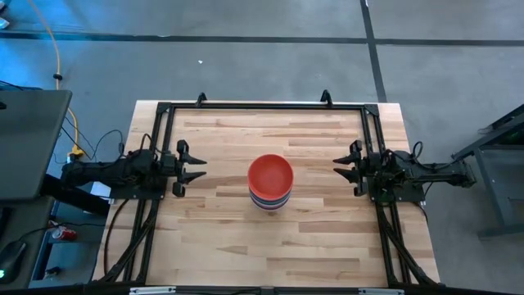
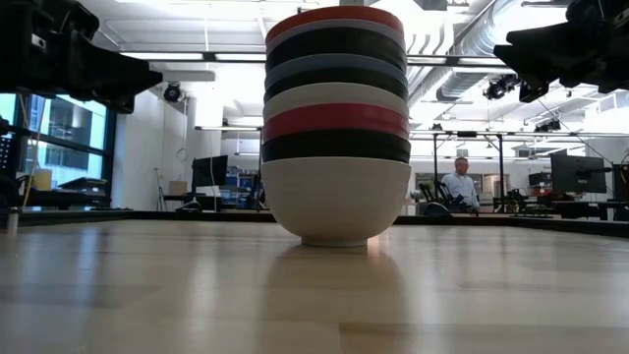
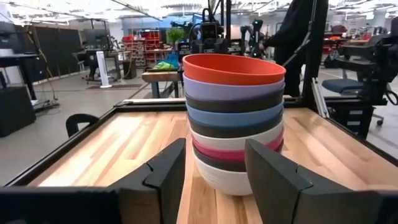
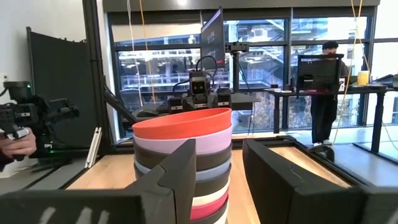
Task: Nest bowls inside each other
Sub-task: Return to Home Position
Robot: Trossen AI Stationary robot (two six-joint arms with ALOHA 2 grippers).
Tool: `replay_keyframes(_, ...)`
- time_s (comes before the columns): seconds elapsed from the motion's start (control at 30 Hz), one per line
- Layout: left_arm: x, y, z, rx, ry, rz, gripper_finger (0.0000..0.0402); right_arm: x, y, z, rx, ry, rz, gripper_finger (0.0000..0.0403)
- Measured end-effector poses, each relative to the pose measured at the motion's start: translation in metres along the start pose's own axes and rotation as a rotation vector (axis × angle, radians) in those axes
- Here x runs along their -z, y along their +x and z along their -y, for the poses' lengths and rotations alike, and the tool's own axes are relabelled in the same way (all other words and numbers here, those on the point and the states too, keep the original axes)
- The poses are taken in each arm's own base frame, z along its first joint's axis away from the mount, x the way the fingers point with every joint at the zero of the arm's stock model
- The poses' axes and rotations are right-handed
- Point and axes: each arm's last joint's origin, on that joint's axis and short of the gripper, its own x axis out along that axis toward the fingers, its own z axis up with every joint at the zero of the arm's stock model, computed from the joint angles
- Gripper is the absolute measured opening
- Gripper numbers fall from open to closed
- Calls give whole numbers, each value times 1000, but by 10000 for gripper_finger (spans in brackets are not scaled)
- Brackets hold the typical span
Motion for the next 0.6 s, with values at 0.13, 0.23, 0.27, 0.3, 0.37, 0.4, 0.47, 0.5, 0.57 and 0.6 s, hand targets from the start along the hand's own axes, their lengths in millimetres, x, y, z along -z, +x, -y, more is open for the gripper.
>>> replay_keyframes(0.13, 0, 0, 0, 8, 1, 1, 152, 0, 0, 0, -1, 15, 0, 126)
replay_keyframes(0.23, 0, 0, 1, 32, 0, 3, 152, 1, 0, 0, -16, 35, -6, 126)
replay_keyframes(0.27, 0, 0, 1, 34, -1, 3, 152, 2, 0, -1, -27, 46, -17, 126)
replay_keyframes(0.3, 0, 0, 1, 34, -1, 3, 152, 3, 0, -1, -37, 61, -36, 126)
replay_keyframes(0.37, 0, 0, 1, 33, -1, 3, 152, 8, 0, -1, -46, 85, -80, 126)
replay_keyframes(0.4, 0, 0, 1, 33, -1, 3, 152, 10, 0, -1, -46, 93, -102, 126)
replay_keyframes(0.47, 0, 0, 1, 33, -1, 4, 152, 12, -1, -1, -43, 100, -131, 126)
replay_keyframes(0.5, 0, 0, 1, 33, -1, 4, 152, 13, -1, -1, -43, 104, -139, 126)
replay_keyframes(0.57, 0, 0, 1, 31, -6, 4, 152, 13, -1, -1, -42, 106, -142, 126)
replay_keyframes(0.6, 0, 0, 1, 29, -15, 4, 152, 13, -1, -1, -45, 106, -141, 126)
